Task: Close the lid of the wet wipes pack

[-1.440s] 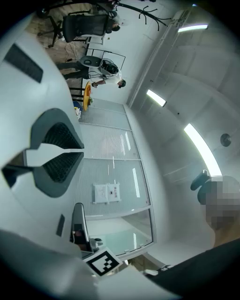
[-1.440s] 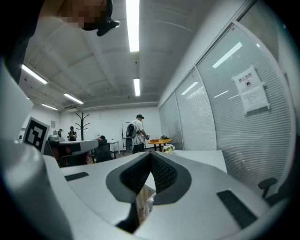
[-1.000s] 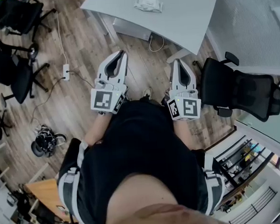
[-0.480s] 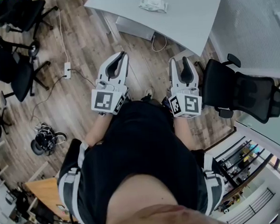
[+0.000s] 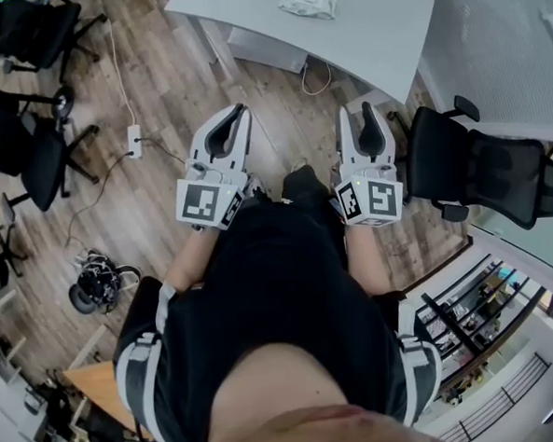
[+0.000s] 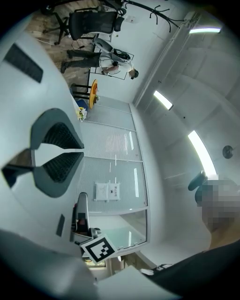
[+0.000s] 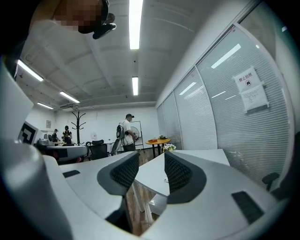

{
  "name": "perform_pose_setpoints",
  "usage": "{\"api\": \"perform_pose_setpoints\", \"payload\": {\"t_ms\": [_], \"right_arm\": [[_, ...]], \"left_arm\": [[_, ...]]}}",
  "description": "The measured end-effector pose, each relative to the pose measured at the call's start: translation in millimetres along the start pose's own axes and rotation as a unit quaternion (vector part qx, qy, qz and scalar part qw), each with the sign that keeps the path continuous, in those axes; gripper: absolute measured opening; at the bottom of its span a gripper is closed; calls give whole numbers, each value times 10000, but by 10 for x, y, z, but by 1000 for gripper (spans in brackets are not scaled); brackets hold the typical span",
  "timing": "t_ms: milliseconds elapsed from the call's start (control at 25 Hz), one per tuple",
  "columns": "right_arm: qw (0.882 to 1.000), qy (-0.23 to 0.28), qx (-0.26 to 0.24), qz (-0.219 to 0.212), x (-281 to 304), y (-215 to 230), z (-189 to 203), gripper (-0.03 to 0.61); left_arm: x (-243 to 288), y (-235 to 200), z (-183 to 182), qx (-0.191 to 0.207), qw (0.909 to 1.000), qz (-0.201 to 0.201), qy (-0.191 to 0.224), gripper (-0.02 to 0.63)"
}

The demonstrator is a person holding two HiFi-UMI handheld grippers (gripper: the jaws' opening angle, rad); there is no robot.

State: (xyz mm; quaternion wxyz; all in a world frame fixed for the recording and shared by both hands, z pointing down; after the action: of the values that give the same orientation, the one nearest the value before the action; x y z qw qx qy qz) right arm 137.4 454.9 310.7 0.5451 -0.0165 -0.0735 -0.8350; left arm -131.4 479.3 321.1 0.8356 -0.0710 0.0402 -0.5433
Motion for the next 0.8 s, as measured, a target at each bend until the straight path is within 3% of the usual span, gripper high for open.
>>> {"api": "perform_pose_setpoints", "payload": {"t_ms": [360,800], "right_arm": [[9998,105,17,-141,786,314,9,178],[9989,70,-1,-466,2250,1377,-230,178]], "left_arm": [[619,-318,45,142,9996,-185,-137,41],[2321,-557,-5,255,9992,-144,-260,41]]}}
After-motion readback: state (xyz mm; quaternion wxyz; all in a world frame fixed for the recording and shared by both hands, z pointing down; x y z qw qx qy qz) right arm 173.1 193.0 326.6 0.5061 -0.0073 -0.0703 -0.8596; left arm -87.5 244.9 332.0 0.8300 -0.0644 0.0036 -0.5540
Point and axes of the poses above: the fingertips, and each gripper's own axes: x forward along the fingers, y to its right, z out of its underside, the point moved 10 cm from there along -x, backward along the fingers, and after that the axes turned 1 degree about -z, right-handed, at the moved point
